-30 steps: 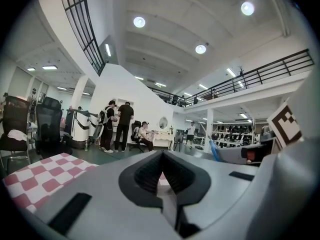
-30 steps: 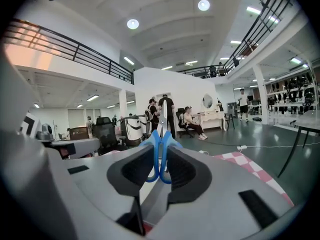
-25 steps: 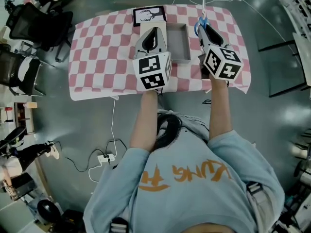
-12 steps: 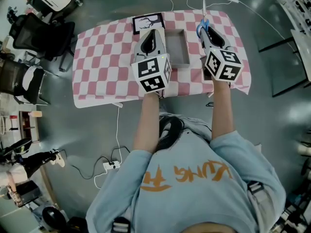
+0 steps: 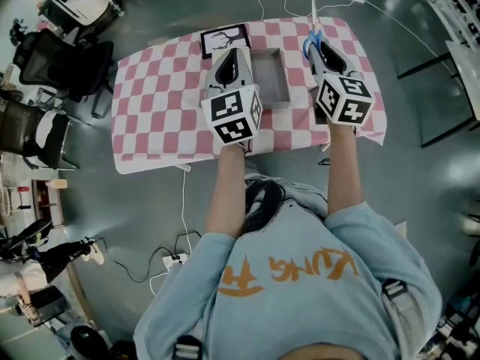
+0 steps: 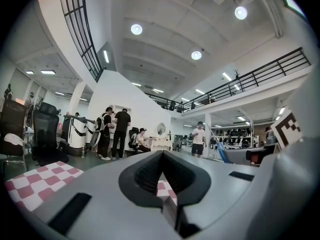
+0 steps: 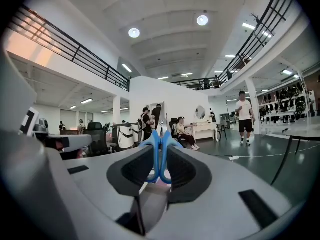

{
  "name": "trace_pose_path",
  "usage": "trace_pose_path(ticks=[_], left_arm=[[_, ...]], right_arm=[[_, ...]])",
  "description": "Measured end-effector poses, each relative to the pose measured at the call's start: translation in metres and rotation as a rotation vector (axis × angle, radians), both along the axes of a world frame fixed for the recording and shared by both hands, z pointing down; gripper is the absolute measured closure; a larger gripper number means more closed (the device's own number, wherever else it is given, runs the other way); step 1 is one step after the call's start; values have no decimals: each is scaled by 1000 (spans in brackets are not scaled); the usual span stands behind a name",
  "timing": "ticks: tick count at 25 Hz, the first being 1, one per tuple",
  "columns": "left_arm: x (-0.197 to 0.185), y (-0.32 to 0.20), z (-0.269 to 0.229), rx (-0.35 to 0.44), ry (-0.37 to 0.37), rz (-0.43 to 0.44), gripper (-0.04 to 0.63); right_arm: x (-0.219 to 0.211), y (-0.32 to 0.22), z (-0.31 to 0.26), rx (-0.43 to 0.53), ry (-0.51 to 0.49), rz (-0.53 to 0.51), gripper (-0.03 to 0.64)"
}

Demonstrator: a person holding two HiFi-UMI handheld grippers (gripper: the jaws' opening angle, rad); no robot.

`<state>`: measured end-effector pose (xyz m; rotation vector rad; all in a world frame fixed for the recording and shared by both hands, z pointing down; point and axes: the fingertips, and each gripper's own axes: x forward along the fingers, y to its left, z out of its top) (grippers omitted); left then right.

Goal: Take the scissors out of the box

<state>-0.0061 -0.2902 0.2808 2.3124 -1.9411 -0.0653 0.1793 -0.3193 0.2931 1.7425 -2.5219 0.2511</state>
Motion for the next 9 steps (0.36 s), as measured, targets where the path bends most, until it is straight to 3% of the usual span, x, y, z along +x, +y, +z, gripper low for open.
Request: trace_pose_path(ticks=[9], left_arm=[[3,-8,0,-8,-1,9,578]], right_arm=[[4,-6,-5,16,3,9,531]])
